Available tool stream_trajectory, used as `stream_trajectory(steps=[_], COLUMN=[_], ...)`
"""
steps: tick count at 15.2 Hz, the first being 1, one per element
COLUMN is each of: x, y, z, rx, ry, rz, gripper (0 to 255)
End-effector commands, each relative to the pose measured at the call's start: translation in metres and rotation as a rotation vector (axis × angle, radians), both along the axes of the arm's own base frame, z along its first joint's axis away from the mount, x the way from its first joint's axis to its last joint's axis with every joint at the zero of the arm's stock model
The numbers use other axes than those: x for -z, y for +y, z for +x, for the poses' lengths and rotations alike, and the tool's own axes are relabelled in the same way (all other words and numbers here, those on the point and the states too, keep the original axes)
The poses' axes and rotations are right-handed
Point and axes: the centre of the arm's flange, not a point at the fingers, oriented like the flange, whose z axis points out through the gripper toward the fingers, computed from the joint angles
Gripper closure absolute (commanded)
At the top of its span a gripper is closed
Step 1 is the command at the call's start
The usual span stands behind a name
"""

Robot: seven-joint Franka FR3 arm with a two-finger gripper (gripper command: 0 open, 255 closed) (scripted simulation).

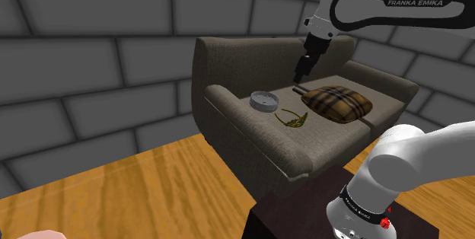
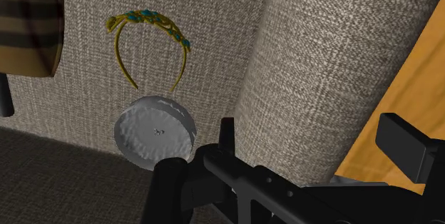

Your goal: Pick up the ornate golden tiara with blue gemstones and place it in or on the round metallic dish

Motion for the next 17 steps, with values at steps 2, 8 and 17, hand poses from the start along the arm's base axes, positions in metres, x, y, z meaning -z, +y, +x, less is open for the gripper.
stream_trajectory(steps=[2, 8, 17], x=[0.024, 0.075, 0.154], y=[-0.027, -0.086, -0.173], z=[0.013, 0.035, 0.065], rx=[0.003, 0.009, 0.019], ry=[0.001, 0.006, 0.014], rz=[0.007, 0.022, 0.045], gripper=[0, 0, 0])
